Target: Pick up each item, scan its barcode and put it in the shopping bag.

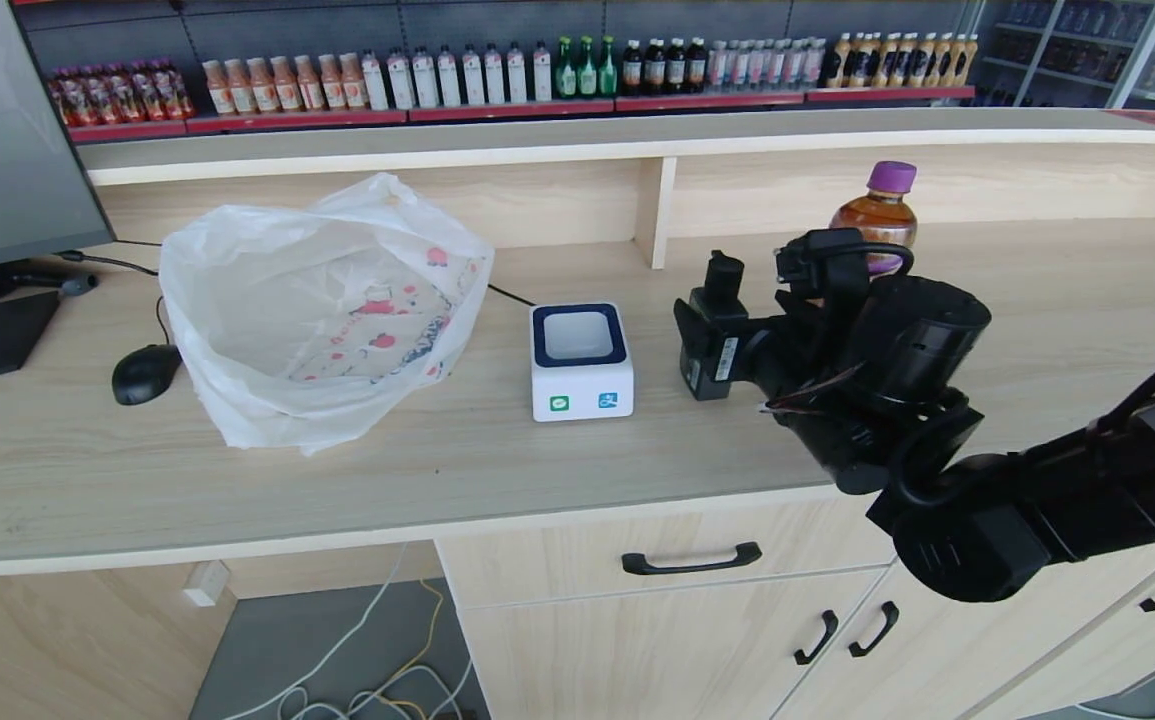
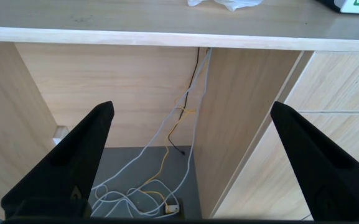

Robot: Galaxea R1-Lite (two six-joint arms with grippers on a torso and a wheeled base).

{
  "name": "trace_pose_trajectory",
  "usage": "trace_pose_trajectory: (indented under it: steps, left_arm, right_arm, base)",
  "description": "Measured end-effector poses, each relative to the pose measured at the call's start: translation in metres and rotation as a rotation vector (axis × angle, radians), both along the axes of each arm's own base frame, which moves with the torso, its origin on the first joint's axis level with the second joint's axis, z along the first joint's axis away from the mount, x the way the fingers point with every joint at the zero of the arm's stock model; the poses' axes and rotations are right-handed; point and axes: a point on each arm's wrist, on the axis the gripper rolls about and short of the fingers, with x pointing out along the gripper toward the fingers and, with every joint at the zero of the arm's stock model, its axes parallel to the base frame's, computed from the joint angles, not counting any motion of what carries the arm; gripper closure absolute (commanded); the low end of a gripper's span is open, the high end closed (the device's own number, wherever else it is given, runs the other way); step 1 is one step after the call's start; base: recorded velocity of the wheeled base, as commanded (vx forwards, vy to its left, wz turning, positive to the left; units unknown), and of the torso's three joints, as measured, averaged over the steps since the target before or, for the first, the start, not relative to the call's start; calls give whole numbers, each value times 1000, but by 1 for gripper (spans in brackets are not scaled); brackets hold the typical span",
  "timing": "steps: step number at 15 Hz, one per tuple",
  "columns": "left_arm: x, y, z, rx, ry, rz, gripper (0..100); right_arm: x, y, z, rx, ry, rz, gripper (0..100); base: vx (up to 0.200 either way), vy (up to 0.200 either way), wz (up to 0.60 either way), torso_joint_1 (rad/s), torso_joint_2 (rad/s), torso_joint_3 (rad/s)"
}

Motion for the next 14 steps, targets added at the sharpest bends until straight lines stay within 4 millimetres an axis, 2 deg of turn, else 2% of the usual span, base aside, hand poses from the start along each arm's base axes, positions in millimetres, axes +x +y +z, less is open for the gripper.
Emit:
trace_pose_trajectory:
  steps: [4,14]
  left_arm:
    - [0,0,0,0,0,0,0]
    - [0,0,0,0,0,0,0]
  right_arm:
    - [12,-4,-4,-5,0,-3,0]
    - [20,-4,-17,-22,26,-5,0]
  base:
    - [0,0,0,0,0,0]
    - [0,0,0,0,0,0]
